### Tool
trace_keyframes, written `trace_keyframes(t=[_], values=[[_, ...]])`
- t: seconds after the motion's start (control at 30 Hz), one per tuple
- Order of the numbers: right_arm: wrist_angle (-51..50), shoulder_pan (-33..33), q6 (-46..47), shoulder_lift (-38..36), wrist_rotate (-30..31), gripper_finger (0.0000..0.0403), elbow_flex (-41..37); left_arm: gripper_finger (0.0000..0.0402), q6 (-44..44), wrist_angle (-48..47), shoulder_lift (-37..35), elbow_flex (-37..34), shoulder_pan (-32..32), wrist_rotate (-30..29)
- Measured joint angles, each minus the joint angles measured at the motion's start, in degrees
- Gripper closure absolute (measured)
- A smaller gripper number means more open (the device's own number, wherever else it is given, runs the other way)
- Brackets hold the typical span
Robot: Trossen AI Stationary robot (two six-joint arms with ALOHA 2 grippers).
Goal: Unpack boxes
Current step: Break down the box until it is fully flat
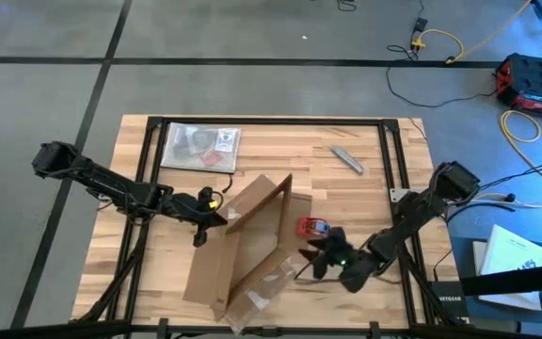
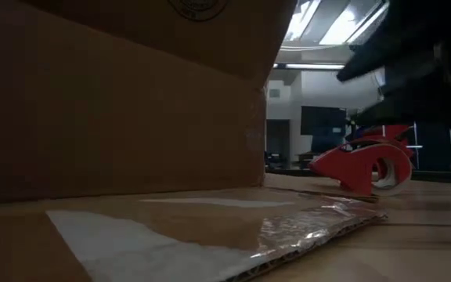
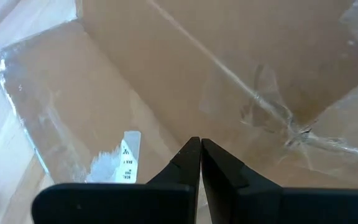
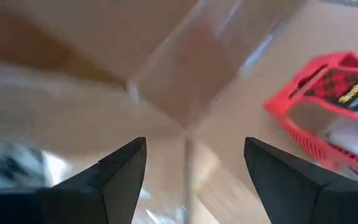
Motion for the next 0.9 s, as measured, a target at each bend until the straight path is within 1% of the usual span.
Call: trace_keyframes(t=[0.07, 0.1, 0.17, 0.23, 0.3, 0.33, 0.37, 0.43, 0.6, 0.7, 0.8, 0.9], values=[[12.7, 0.4, -2.5, -1.1, 3.5, 0.0141, -4.9, 0.0402, -1.6, 0.3, 0.0, 0.0, 0.0, 0.0], [18.6, 0.3, -6.2, -1.2, 3.9, 0.0139, -6.4, 0.0402, -1.9, 0.5, 0.0, 0.0, 0.0, 0.0], [26.1, 0.0, -16.6, -1.1, 1.4, 0.0139, -7.4, 0.0402, -2.4, 0.8, 0.0, 0.0, 0.0, 0.0], [27.2, -1.0, -27.5, -1.0, -2.5, 0.0139, -6.1, 0.0402, -2.5, 1.8, 0.0, 0.0, 0.2, 0.0], [24.3, -1.7, -39.5, -0.9, -6.0, 0.0139, -4.1, 0.0402, -2.8, 1.7, 0.0, 0.0, 0.4, 0.0], [22.0, -2.2, -44.2, -0.9, -6.7, 0.0139, -2.9, 0.0402, -2.9, 1.7, 0.0, 0.0, 0.6, 0.1], [19.2, -2.7, -46.3, -0.9, -7.1, 0.0139, -1.6, 0.0402, -3.1, 1.6, 0.0, 0.0, 0.7, 0.1], [12.5, -4.4, -44.5, -0.9, -8.1, 0.0138, 0.2, 0.0402, -4.2, 1.6, 0.0, 0.0, 0.9, 0.1], [8.7, -8.9, -44.4, -0.8, -13.6, 0.0119, 1.3, 0.0402, -8.0, 1.6, 0.0, 0.0, 1.4, 0.3], [8.3, -10.8, -47.3, -0.8, -15.0, 0.0095, 1.4, 0.0402, -9.9, 2.7, 0.0, 0.0, 1.4, 0.3], [9.4, -12.2, -51.4, 0.3, -15.6, 0.0067, 1.4, 0.0402, -9.6, 4.4, 0.0, 0.0, 1.4, 0.3], [13.4, -12.8, -57.4, 2.1, -16.3, 0.0046, 1.8, 0.0402, -10.3, 4.1, 0.0, 0.0, 1.4, 0.3]])
